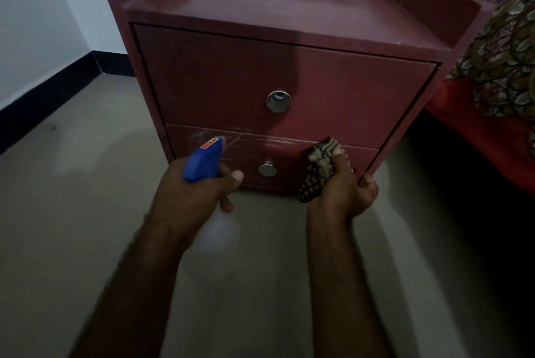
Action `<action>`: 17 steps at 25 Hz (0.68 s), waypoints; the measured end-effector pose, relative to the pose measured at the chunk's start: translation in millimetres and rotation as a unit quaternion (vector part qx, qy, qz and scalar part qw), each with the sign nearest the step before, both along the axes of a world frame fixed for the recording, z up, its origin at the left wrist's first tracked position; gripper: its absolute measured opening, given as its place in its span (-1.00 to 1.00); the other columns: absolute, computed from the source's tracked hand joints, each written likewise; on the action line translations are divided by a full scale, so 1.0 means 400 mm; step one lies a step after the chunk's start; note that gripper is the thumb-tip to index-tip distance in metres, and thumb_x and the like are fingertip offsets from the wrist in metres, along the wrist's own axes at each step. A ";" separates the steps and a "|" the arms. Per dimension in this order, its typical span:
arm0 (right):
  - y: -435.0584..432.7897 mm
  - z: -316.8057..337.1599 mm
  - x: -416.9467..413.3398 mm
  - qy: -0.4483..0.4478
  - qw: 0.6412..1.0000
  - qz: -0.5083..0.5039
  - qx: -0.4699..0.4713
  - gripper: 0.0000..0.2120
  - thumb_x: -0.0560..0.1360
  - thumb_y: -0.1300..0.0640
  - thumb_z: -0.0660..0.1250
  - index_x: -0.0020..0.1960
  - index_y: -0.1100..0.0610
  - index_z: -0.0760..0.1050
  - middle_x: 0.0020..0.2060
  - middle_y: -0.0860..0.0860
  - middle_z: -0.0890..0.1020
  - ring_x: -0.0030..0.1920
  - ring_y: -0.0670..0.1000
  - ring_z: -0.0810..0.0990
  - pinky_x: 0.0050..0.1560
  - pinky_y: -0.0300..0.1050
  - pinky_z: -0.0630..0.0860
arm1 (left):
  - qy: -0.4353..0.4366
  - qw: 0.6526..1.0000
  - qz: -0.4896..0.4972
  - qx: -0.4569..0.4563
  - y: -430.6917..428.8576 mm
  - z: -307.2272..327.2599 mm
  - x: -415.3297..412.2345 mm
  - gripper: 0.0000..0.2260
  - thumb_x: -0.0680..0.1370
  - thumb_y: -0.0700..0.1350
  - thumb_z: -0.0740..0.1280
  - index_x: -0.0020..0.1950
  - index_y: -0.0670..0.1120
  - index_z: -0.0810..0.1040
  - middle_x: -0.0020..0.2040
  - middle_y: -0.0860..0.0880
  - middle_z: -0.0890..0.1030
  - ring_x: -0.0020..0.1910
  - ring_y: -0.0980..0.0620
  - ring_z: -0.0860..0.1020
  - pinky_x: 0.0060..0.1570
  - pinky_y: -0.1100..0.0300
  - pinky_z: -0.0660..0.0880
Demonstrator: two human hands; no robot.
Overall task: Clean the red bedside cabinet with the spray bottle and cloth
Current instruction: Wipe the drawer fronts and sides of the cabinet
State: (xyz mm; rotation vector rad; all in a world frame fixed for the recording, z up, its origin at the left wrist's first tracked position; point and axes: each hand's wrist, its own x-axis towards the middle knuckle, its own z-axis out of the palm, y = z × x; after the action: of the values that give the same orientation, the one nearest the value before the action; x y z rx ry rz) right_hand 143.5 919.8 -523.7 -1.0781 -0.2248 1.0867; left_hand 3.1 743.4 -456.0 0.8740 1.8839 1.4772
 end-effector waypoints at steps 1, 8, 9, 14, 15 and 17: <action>-0.006 0.003 -0.008 -0.010 1.000 0.006 -0.004 -0.42 0.21 0.26 0.68 0.16 0.13 0.53 -0.09 0.02 0.72 -0.11 0.07 0.76 -0.12 0.13 0.72 | 0.000 1.000 0.004 0.001 -0.001 0.001 -0.005 -0.86 0.48 -0.12 0.51 -0.23 -0.10 0.62 -0.37 -0.16 0.64 -0.36 -0.07 0.65 -0.09 0.09 0.47; -0.093 0.030 -0.134 -0.062 0.992 0.106 -0.017 -0.51 0.27 0.13 0.69 0.09 0.02 0.53 -0.09 -0.05 0.70 -0.20 -0.12 0.72 -0.27 -0.16 0.66 | 0.003 1.000 0.018 -0.015 -0.014 -0.006 -0.011 -0.90 0.47 -0.11 0.51 -0.20 0.00 0.63 -0.38 -0.14 0.65 -0.33 -0.06 0.67 -0.09 0.09 0.44; -0.099 0.032 -0.141 -0.056 0.992 0.114 -0.018 -0.50 0.28 0.15 0.68 0.12 0.05 0.53 -0.08 -0.03 0.70 -0.18 -0.07 0.73 -0.25 -0.10 0.68 | 0.003 1.000 0.019 -0.013 -0.013 -0.005 -0.012 -0.90 0.47 -0.12 0.51 -0.20 -0.02 0.63 -0.37 -0.14 0.65 -0.34 -0.06 0.67 -0.08 0.08 0.46; -0.069 0.052 -0.084 -0.001 0.998 0.061 -0.009 -0.49 0.31 0.26 0.61 0.12 -0.03 0.46 -0.02 -0.07 0.64 -0.10 -0.04 0.72 -0.15 -0.09 0.70 | 0.000 1.000 0.022 0.004 -0.026 0.012 -0.031 -0.88 0.48 -0.14 0.51 -0.23 0.04 0.65 -0.34 -0.16 0.65 -0.35 -0.08 0.66 -0.05 0.07 0.49; -0.070 0.053 -0.076 0.006 0.997 0.073 -0.001 -0.46 0.31 0.28 0.57 0.19 -0.01 0.45 0.01 -0.03 0.65 -0.08 0.00 0.72 -0.13 -0.09 0.70 | -0.001 1.000 0.023 0.006 -0.031 0.014 -0.034 -0.83 0.48 -0.14 0.51 -0.25 0.12 0.66 -0.32 -0.18 0.65 -0.33 -0.10 0.66 -0.03 0.07 0.49; -0.088 0.044 -0.073 -0.001 0.994 0.109 0.022 -0.42 0.31 0.32 0.49 0.26 0.01 0.43 0.04 0.01 0.66 -0.13 -0.04 0.72 -0.19 -0.15 0.66 | 0.001 1.000 0.028 0.006 -0.040 0.015 -0.040 -0.88 0.48 -0.14 0.51 -0.20 0.05 0.66 -0.33 -0.19 0.64 -0.32 -0.13 0.66 0.00 0.05 0.50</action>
State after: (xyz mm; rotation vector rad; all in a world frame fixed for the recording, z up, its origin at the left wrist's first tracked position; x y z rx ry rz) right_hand 114.4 884.5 -506.1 -1.0320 -0.3728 1.2697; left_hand -13.0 727.5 -450.0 0.8343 1.9178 1.5229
